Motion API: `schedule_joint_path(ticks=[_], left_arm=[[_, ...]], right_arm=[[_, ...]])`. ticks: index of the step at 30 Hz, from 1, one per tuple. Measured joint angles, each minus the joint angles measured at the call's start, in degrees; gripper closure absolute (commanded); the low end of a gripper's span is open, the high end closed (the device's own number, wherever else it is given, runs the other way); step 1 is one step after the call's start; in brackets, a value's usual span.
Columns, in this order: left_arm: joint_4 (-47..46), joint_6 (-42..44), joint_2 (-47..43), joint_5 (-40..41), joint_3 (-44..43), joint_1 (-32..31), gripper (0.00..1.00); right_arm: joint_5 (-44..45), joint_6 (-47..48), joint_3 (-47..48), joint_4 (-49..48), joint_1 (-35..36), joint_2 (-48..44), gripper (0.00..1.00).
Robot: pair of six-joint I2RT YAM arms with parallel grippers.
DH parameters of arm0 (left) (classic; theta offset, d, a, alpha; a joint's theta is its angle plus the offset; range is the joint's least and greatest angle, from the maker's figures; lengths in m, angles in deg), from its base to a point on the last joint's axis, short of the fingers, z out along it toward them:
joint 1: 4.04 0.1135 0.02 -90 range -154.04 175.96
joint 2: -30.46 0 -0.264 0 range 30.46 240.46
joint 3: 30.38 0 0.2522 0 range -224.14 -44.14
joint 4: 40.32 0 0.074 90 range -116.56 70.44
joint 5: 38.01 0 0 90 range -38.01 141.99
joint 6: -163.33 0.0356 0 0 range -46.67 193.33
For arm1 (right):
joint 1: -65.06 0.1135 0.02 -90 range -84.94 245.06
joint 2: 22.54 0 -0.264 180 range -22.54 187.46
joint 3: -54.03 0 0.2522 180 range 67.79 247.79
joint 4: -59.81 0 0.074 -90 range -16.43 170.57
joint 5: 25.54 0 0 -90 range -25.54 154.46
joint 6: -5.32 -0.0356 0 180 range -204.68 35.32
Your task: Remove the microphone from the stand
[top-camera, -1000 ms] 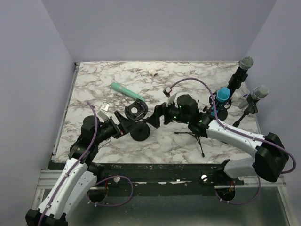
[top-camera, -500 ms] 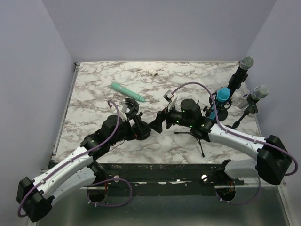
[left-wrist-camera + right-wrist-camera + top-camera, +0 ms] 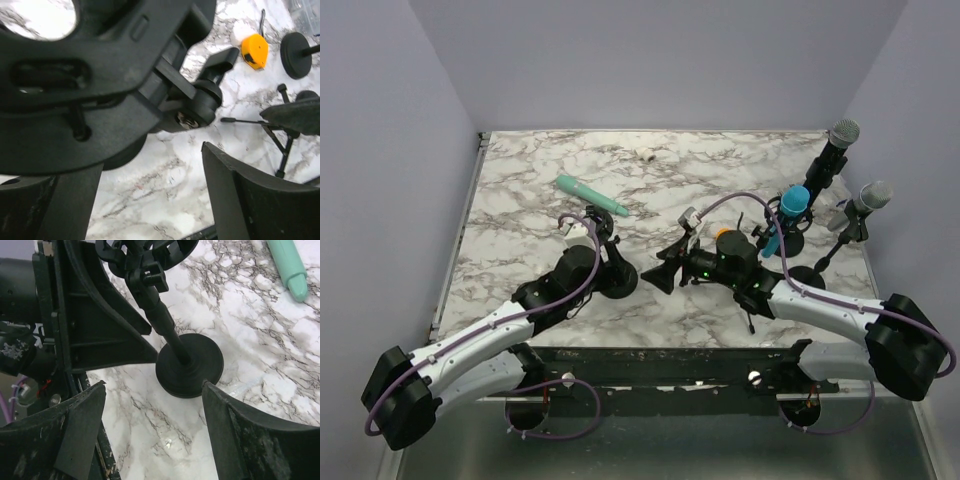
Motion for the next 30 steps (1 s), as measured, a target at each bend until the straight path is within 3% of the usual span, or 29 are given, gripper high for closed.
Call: schedule_joint_path(ticks=[9,21,25,30], left_arm=[[-6.56,5.73,4.48,5.84,1.03,-0.09,0.41],[-14.19,9.97,11.08,10.56,1.75,-0.09,0.51],[-17.35,9.57,11.02,11.63,3.23,-0.11,0.37],[-19.21,9.44,9.14,11.76,5.64,-0.42,0.29]], right_arm=[[0.85,-0.28,-5.31,-7.17,0.0,-2.01,0.4],[2.51,0.09,-5.99,-9.81,0.0,-2.67,0.44],[2.54,0.07,-5.99,-10.14,0.0,-2.67,0.44],[2.54,0.04,-6.01,-10.19,0.0,-2.67,0.44]])
